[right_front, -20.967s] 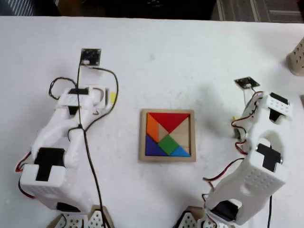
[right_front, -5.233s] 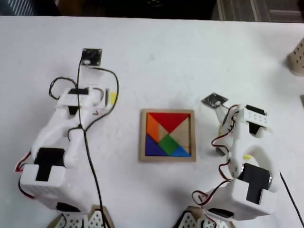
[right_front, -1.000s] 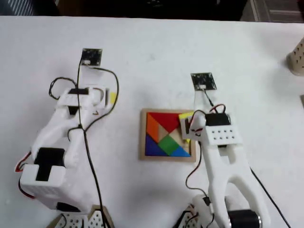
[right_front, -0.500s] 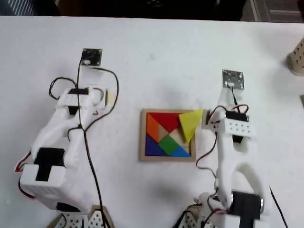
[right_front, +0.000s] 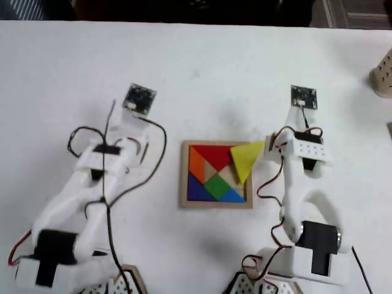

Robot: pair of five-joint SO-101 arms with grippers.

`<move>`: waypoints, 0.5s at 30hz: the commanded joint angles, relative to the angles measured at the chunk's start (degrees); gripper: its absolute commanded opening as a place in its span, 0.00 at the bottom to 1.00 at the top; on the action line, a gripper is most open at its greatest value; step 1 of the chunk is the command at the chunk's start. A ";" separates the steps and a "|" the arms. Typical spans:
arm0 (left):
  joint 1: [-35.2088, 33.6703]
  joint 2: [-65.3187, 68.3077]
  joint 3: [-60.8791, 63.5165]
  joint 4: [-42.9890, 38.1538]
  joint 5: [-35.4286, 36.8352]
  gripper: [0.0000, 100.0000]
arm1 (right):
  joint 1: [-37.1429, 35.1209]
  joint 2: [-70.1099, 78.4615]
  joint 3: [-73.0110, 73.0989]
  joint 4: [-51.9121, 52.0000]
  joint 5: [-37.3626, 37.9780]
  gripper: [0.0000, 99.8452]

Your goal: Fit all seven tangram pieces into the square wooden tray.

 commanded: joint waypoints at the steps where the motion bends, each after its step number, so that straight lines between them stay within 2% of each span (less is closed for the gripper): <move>1: 5.14 -5.85 0.18 -2.29 8.26 0.02 | 0.75 -0.84 -2.55 0.84 0.26 0.02; 5: 12.35 -7.52 -1.41 -2.90 17.23 0.02 | 3.03 -0.84 -2.64 0.92 0.18 0.02; 8: 21.05 -6.20 -4.31 -2.90 17.41 0.02 | 7.60 -0.84 -3.08 0.92 0.18 0.02; 11: 29.67 -1.63 -9.23 -6.86 17.67 0.02 | 11.47 -0.40 -3.69 1.10 -0.09 0.02; 15: 36.44 10.95 -19.52 -12.48 17.32 0.02 | 13.14 -0.31 -3.78 1.10 -3.25 0.02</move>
